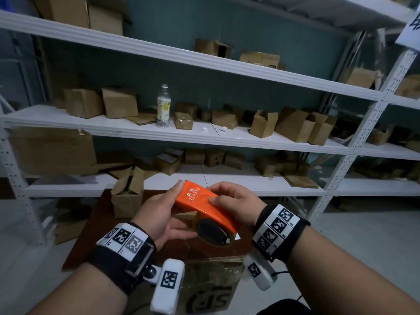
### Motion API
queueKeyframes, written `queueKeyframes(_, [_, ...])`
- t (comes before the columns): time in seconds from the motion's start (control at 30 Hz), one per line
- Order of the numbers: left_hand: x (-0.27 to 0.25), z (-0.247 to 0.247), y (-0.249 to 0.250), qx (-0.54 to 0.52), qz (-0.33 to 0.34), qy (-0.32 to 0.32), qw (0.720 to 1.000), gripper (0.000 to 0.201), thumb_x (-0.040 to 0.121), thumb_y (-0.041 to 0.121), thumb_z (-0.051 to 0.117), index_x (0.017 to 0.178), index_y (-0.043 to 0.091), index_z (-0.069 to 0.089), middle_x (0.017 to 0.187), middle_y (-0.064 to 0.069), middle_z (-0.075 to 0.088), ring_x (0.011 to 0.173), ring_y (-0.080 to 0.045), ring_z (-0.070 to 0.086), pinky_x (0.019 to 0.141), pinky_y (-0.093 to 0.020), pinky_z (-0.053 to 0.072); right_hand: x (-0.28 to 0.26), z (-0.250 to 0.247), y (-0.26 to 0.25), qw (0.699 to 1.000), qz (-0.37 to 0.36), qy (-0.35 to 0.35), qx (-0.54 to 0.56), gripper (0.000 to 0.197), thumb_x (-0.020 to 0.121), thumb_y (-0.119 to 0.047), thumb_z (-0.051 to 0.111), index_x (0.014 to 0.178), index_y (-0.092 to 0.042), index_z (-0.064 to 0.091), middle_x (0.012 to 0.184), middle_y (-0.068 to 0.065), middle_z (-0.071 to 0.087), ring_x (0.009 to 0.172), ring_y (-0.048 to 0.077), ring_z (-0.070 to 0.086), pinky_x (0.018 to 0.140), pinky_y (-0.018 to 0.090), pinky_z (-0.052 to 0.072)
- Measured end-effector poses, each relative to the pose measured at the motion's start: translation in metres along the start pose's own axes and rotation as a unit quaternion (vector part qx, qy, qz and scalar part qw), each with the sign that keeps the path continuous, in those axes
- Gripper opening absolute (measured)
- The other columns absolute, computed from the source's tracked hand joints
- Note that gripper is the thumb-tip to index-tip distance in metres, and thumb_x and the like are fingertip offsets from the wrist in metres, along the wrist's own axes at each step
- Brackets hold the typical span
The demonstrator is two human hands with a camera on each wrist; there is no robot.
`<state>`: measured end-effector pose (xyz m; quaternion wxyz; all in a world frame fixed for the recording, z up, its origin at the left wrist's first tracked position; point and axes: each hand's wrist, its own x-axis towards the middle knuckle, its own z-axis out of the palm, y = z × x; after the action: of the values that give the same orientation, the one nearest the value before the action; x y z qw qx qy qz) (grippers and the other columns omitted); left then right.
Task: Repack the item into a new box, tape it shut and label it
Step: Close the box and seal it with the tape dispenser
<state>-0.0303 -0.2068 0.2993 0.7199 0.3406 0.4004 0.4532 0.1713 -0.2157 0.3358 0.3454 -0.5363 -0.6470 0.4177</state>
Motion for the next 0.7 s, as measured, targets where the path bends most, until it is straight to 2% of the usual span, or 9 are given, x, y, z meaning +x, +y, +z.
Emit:
queueKeyframes(0.07, [-0.005,0.0,0.0,0.0,-0.006,-0.005,1.0,0.066,0.083,0.053,0.069,0.136,0.022,0.046,0.131,-0.021,0.057,0.098,-0.051,0.067,0.081,-0.066,0.055,0.002,0.002,-0.008,0.998,0.024,-0.004,-0.053,0.01,0.089,-0.033,0.065,0.098,-0.034,0.07,0.1,0.001,0.074,0.088,0.023,0.071,0.082,0.04,0.06])
queueKeyframes(0.13, [-0.009,0.0,-0.001,-0.023,-0.015,-0.001,1.0,0.059,0.085,0.05,0.069,0.131,0.021,0.045,0.132,-0.023,0.055,0.1,-0.053,0.065,0.081,-0.066,0.054,0.007,0.002,-0.014,0.994,0.026,-0.002,-0.107,0.006,0.093,-0.037,0.063,0.093,-0.034,0.069,0.093,-0.003,0.073,0.082,0.018,0.069,0.08,0.038,0.06])
queueKeyframes(0.17, [-0.011,0.0,0.0,-0.041,-0.017,0.003,0.999,0.055,0.086,0.048,0.068,0.128,0.021,0.046,0.13,-0.023,0.054,0.101,-0.054,0.064,0.081,-0.066,0.054,0.008,0.002,-0.018,0.992,0.021,-0.004,-0.124,0.013,0.089,-0.047,0.066,0.092,-0.035,0.07,0.091,-0.004,0.072,0.082,0.017,0.07,0.081,0.039,0.061])
queueKeyframes(0.23, [-0.013,-0.001,0.0,-0.071,-0.014,0.009,0.997,0.048,0.088,0.049,0.064,0.122,0.02,0.048,0.126,-0.021,0.056,0.102,-0.054,0.063,0.079,-0.065,0.055,0.011,0.001,-0.026,0.989,0.016,-0.006,-0.147,0.037,0.074,-0.069,0.07,0.094,-0.038,0.07,0.091,-0.005,0.074,0.083,0.016,0.072,0.08,0.039,0.061])
queueKeyframes(0.27, [-0.013,-0.001,0.001,-0.081,-0.009,0.016,0.997,0.044,0.09,0.049,0.061,0.12,0.018,0.051,0.125,-0.02,0.058,0.101,-0.052,0.065,0.078,-0.063,0.056,0.012,0.001,-0.03,0.988,0.013,-0.004,-0.156,0.043,0.071,-0.073,0.072,0.095,-0.038,0.071,0.092,-0.005,0.075,0.084,0.017,0.073,0.08,0.039,0.061])
queueKeyframes(0.4, [-0.014,-0.002,0.002,-0.059,0.031,0.058,0.996,0.021,0.099,0.029,0.056,0.115,0.017,0.061,0.116,-0.019,0.067,0.101,-0.041,0.068,0.08,-0.059,0.057,0.009,0.001,-0.041,0.988,-0.01,0.016,-0.156,0.037,0.076,-0.067,0.074,0.097,-0.036,0.072,0.095,-0.005,0.075,0.086,0.016,0.073,0.082,0.042,0.062])
queueKeyframes(0.5, [-0.014,-0.001,0.001,-0.013,0.062,0.078,0.995,0.016,0.099,0.025,0.057,0.109,0.015,0.065,0.109,-0.015,0.07,0.099,-0.033,0.068,0.082,-0.055,0.057,0.007,0.004,-0.042,0.984,-0.004,0.018,-0.179,0.036,0.078,-0.065,0.073,0.1,-0.036,0.072,0.097,-0.007,0.074,0.086,0.015,0.072,0.081,0.041,0.062])
queueKeyframes(0.6, [-0.012,-0.002,-0.004,0.085,0.101,0.101,0.986,0.023,0.1,0.031,0.056,0.099,0.012,0.068,0.098,-0.012,0.072,0.095,-0.029,0.069,0.074,-0.048,0.06,0.005,0.006,-0.037,0.978,0.006,0.013,-0.21,0.037,0.078,-0.066,0.072,0.103,-0.038,0.071,0.098,-0.007,0.073,0.087,0.016,0.071,0.081,0.043,0.062])
queueKeyframes(0.7, [-0.007,-0.004,-0.015,0.241,0.155,0.134,0.949,0.031,0.102,0.036,0.048,0.086,0.016,0.065,0.084,-0.009,0.071,0.078,-0.024,0.07,0.065,-0.039,0.062,0.003,0.007,-0.033,0.963,0.005,0.011,-0.27,0.04,0.081,-0.067,0.068,0.107,-0.037,0.07,0.098,-0.009,0.072,0.087,0.012,0.069,0.083,0.04,0.06])
